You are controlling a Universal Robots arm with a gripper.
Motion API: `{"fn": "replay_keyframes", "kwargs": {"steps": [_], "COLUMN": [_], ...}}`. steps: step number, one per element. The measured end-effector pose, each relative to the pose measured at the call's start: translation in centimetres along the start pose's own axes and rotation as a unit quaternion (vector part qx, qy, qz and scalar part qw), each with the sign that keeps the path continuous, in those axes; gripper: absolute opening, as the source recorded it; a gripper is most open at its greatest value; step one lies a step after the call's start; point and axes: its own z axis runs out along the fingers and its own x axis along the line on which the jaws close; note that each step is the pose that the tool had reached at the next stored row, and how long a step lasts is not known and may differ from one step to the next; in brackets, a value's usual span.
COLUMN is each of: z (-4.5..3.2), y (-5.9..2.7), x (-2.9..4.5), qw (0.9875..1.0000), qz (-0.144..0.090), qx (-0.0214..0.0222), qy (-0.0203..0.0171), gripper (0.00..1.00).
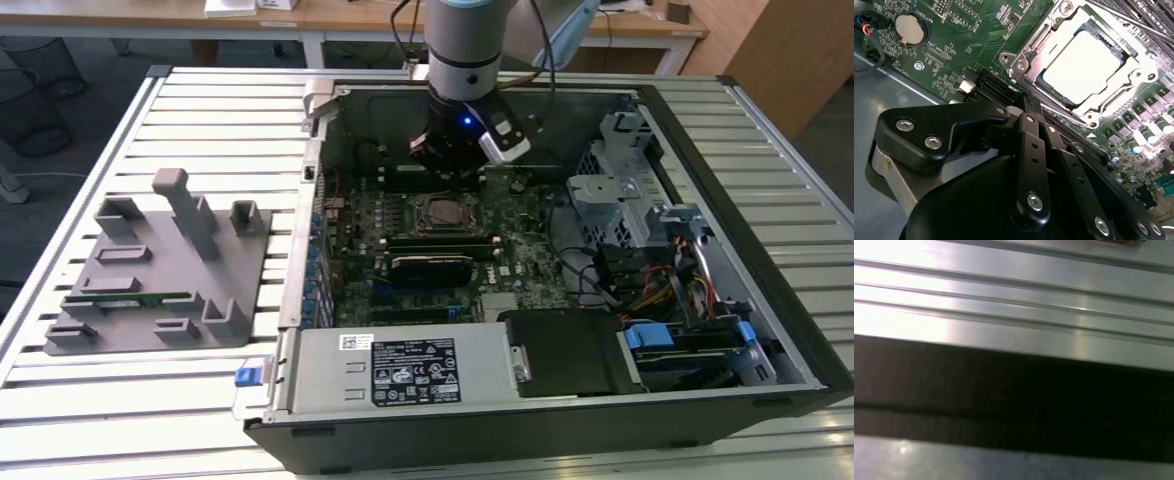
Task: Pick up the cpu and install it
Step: 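Install the first cpu locking lever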
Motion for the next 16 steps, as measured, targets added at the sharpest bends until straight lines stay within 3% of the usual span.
{"fn": "replay_keyframes", "kwargs": {"steps": [16], "z": [0.27], "y": [-0.08], "x": [-0.12], "qw": [1.0000], "qz": [0.000], "qx": [0.0020], "qy": [0.0003], "gripper": [0.11]}}
